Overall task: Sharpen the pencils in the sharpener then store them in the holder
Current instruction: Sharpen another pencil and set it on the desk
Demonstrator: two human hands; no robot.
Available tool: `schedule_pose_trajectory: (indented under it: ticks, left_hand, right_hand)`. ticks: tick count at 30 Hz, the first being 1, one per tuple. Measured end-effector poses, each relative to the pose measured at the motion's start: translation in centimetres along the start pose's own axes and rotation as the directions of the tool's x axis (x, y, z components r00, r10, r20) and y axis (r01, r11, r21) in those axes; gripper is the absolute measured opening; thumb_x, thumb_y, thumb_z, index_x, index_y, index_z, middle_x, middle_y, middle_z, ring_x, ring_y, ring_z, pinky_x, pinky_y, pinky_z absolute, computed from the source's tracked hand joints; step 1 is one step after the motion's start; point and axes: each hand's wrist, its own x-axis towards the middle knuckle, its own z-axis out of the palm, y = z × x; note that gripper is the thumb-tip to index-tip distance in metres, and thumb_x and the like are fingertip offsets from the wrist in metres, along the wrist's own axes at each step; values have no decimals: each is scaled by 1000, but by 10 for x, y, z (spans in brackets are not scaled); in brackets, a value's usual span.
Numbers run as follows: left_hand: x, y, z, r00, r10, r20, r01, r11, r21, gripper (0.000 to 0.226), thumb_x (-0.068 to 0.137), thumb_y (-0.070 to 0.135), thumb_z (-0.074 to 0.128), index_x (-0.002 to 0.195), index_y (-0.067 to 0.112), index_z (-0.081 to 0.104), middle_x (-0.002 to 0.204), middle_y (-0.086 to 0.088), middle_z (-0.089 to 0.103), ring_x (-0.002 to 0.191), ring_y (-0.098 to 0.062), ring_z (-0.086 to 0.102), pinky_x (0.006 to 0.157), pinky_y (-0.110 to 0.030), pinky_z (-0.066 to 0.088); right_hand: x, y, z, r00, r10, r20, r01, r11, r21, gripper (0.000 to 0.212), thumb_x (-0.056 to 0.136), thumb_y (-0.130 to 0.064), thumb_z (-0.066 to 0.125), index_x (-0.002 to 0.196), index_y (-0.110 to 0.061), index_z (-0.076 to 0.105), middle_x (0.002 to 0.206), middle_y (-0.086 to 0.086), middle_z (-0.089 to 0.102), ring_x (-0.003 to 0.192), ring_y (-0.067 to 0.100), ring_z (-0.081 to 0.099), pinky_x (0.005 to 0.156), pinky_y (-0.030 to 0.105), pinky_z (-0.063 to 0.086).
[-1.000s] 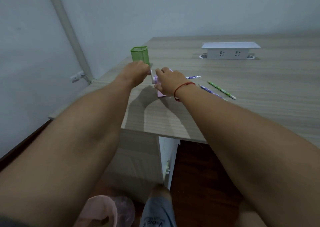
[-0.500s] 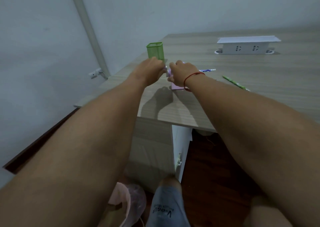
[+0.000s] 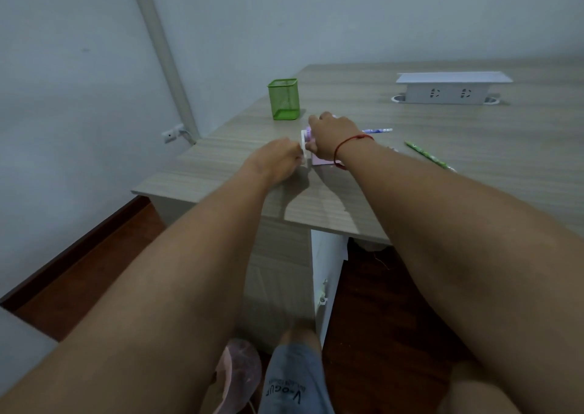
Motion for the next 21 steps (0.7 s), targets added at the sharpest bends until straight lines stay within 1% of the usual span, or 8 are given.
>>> schedule_pose_trajectory:
  ticks: [3, 7, 9, 13, 17, 18, 21]
  left_hand:
    - [9, -6, 9, 996, -55, 69, 55, 998, 5, 28, 96, 20, 45, 95, 0, 66, 101, -22, 65, 90, -36, 60, 81, -40, 47]
    - [25, -11, 11, 992, -47, 121, 42, 998, 45, 29, 96, 25, 47, 101, 3, 65, 106, -23, 64, 97, -37, 60, 86, -41, 47]
    - [32, -17, 13, 992, -40, 122, 31, 997, 77, 30, 96, 27, 47, 106, 4, 64, 108, -25, 64, 99, -39, 60, 86, -42, 46]
    - [46, -23, 12, 994, -25, 108, 10, 991, 132, 27, 94, 23, 48, 109, 7, 65, 108, -24, 64, 98, -38, 61, 84, -40, 47]
    - [60, -27, 0, 996, 25, 89, -47, 966, 256, 26, 95, 24, 49, 111, 12, 64, 104, -21, 64, 95, -38, 63, 77, -38, 47]
    - [61, -28, -1, 996, 40, 83, -62, 957, 285, 25, 95, 23, 48, 110, 11, 65, 102, -22, 64, 93, -38, 63, 75, -38, 47]
    - [62, -26, -7, 997, 61, 51, -75, 934, 350, 22, 93, 14, 49, 98, 3, 67, 97, -24, 66, 91, -40, 64, 69, -39, 46]
  right_hand:
    - [-1, 0, 2, 1000, -7, -15, 8, 1000, 4, 46, 97, -32, 46, 135, -7, 43, 137, 18, 47, 123, 36, 51, 96, 42, 43]
    - [-3, 0, 5, 999, -17, -50, 17, 1000, 6, 45, 97, -30, 42, 136, -6, 42, 137, 17, 47, 123, 35, 50, 98, 42, 42]
    - [-3, 2, 5, 998, -30, -54, 30, 1000, 5, 45, 96, -30, 43, 135, -7, 42, 137, 17, 46, 123, 35, 50, 97, 41, 42]
    - [-5, 5, 4, 997, -60, -56, 60, 998, 7, 46, 96, -31, 44, 135, -7, 42, 138, 15, 45, 124, 34, 49, 97, 40, 41]
    - [-4, 9, 1, 997, -61, -43, 61, 998, -9, 47, 96, -33, 45, 136, -8, 41, 139, 14, 44, 122, 34, 51, 96, 39, 42]
    - [-4, 9, 0, 998, -59, -28, 59, 998, -10, 48, 97, -34, 45, 137, -8, 40, 140, 14, 44, 123, 34, 51, 97, 39, 42]
    - [-2, 7, -5, 997, -73, 7, 73, 997, -33, 48, 99, -32, 43, 139, -8, 39, 141, 15, 44, 125, 33, 50, 99, 40, 41]
